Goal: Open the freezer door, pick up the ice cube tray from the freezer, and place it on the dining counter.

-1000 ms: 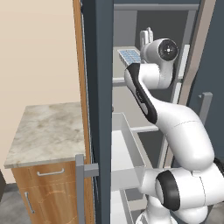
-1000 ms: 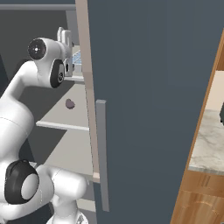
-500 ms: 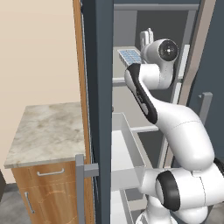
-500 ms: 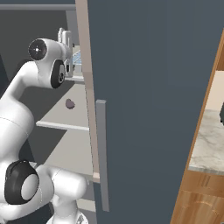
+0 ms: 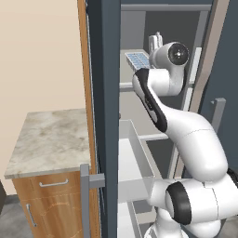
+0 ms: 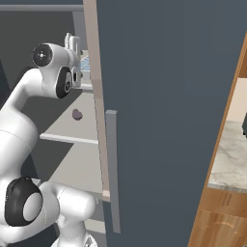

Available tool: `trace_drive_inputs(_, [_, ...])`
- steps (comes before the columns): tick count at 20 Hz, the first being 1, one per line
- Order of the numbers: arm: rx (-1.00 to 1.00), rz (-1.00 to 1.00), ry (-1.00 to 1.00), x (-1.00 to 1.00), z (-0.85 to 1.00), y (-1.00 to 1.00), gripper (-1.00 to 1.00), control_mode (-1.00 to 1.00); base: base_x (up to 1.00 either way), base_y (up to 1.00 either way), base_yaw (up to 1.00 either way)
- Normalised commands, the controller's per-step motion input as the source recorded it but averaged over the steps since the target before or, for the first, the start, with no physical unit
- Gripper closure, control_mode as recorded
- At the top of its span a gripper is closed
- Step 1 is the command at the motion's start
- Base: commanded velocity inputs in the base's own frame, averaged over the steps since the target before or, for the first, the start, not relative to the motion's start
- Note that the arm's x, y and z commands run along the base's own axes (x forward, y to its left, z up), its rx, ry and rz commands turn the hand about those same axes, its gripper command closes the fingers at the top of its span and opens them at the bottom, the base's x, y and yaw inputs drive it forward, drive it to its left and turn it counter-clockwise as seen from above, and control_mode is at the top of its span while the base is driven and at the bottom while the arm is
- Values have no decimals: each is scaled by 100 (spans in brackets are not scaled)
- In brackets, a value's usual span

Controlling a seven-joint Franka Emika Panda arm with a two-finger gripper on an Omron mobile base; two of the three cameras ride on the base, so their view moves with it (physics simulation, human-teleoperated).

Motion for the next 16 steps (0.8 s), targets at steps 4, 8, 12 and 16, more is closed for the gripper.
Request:
trace_drive_inputs(4, [0,0,4,0,-12,0,-100,-100,0,0,0])
trace_drive_inputs(8, [0,0,3,4,-13,0,-100,-100,0,0,0])
trace_drive_inputs(12, [0,0,2,5,-13,0,-100,-100,0,0,0])
trace_drive_inputs(16, [0,0,2,0,-12,0,-100,-100,0,0,0])
